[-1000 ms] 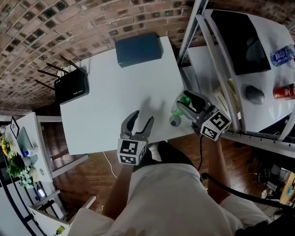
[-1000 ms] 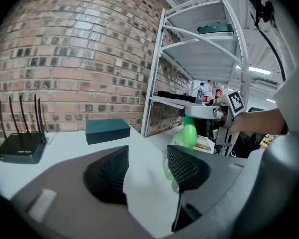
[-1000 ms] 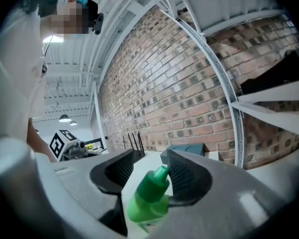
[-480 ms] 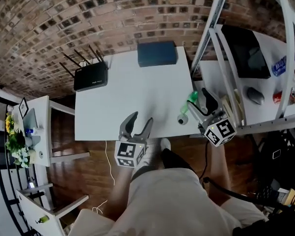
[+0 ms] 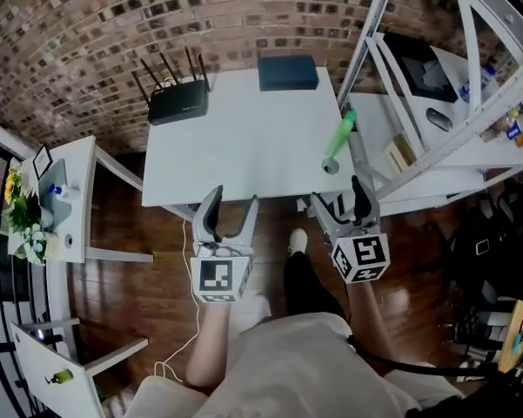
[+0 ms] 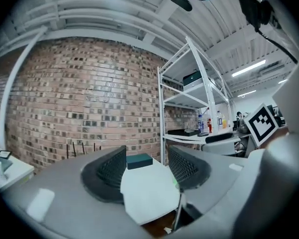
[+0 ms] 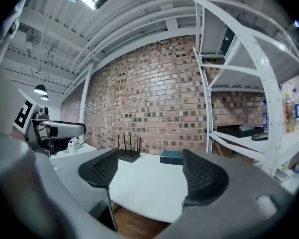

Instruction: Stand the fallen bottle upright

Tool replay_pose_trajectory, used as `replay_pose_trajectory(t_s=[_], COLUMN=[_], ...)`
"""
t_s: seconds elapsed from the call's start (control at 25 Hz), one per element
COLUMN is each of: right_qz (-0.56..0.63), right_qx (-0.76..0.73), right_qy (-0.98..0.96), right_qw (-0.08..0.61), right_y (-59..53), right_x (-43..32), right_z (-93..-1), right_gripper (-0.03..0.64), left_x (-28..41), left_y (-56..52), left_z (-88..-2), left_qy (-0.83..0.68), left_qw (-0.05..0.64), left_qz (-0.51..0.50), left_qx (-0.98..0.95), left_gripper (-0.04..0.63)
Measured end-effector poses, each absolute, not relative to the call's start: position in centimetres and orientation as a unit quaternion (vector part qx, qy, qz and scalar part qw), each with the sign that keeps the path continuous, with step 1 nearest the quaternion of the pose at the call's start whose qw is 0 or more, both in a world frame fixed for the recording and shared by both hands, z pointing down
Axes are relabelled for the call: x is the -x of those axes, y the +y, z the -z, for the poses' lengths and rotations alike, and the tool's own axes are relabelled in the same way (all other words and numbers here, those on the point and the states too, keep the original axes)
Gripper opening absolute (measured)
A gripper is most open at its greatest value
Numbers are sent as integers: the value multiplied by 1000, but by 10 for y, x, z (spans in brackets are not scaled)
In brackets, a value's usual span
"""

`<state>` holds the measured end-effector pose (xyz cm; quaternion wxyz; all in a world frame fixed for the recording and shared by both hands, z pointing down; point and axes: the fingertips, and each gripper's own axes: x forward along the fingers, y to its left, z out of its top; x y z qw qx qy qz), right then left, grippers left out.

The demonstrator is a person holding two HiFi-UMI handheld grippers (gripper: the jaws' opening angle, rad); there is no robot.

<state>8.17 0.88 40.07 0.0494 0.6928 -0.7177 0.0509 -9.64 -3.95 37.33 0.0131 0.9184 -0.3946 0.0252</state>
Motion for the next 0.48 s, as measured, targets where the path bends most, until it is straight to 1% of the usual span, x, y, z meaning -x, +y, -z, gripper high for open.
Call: replay_pose_trajectory(t_s=[0.12,0.24,0.36,0.48], right_qz=[-46,-19,8,11], right_qx=[-689,-691,-700,-708], right_qy=[-721,-720,-711,-704], right_qw=[63,66,65,54], right_y=[46,76,92,106], right_x=[-48,-31,-28,-35], right_z=[-389,-371,-355,-345], right_gripper=[388,387,385,382], left_x=[118,130,135,129], left_y=[-11,19,37,52], left_z=[-367,-363,-358,-353], left_qy=[-407,-415,-425,-427], left_qw=[31,39,30,20], left_qz=[-10,0,2,1], left_qx=[-913,-909,-905,-904], left_gripper=[278,278,278,278])
